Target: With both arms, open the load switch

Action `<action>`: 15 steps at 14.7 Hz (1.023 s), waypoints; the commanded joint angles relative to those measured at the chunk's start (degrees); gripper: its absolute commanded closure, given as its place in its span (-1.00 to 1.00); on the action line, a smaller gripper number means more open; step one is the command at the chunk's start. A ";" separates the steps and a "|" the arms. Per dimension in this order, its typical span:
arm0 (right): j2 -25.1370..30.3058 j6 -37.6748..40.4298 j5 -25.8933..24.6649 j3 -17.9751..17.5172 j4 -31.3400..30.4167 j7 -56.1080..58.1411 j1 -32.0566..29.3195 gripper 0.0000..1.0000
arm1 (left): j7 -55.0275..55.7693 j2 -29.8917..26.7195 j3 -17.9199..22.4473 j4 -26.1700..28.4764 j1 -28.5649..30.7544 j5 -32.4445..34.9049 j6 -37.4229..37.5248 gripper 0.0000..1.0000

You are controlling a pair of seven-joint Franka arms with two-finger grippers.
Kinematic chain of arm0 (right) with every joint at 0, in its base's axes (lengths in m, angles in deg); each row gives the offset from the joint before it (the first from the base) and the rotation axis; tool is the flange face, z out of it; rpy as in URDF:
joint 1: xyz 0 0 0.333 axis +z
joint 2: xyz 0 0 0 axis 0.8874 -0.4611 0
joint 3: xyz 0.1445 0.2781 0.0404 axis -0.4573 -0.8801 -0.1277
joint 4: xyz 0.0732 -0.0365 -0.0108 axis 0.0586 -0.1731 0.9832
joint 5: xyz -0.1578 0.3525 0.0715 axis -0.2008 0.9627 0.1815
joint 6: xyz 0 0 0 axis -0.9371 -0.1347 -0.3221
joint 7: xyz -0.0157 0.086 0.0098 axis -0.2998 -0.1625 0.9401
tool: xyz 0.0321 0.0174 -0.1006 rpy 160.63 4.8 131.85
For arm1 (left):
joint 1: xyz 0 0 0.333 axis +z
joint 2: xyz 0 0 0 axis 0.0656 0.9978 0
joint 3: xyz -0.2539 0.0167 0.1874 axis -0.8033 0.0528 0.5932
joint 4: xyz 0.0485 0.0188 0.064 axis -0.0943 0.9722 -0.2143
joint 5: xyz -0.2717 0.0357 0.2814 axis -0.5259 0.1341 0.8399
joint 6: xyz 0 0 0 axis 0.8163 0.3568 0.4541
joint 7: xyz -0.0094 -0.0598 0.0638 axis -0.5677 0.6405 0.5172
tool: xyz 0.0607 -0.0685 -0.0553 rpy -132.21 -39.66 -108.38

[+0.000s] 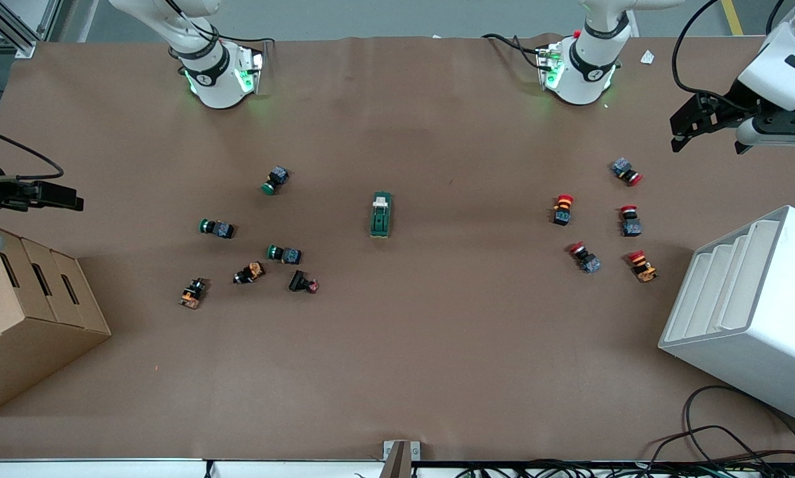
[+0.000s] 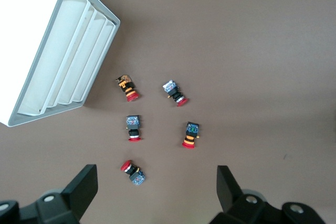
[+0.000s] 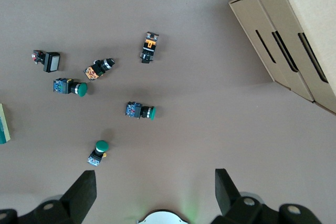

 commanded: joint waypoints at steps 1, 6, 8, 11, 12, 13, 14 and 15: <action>6.37 -2.46 1.12 3.09 -7.06 -0.13 2.44 -1.00 | -1.95 2.48 0.96 -2.93 -0.76 -0.91 1.48 -1.00; 13.14 -4.40 1.12 5.02 -13.14 0.22 4.11 -1.00 | -1.95 3.81 1.14 -5.22 -0.76 -0.90 2.10 -1.00; 15.34 -4.40 1.12 6.08 -14.64 0.31 4.46 -1.00 | -1.86 4.16 1.14 -5.40 -0.76 -0.73 2.10 -1.00; 18.24 -4.49 1.12 6.08 -16.83 0.39 3.93 -1.00 | -1.86 4.34 1.14 -5.40 -0.85 -0.55 2.10 -1.00; 19.03 -4.40 1.12 6.08 -16.93 0.39 4.02 -1.00 | -1.86 4.25 1.14 -5.40 -0.85 -0.55 2.10 -1.00; 19.74 -4.31 1.12 6.00 -17.28 0.39 4.02 -1.00 | -1.86 4.34 1.14 -5.40 -0.93 -0.47 2.10 -1.00; 20.44 -4.40 1.03 5.73 -18.06 0.48 4.11 -1.00 | -1.95 4.25 1.14 -5.40 -0.85 -0.55 2.10 -1.00; 20.53 -4.49 0.42 5.56 -18.59 0.48 4.46 -1.00 | -1.95 4.25 1.14 -5.40 -0.85 -0.64 2.10 -1.00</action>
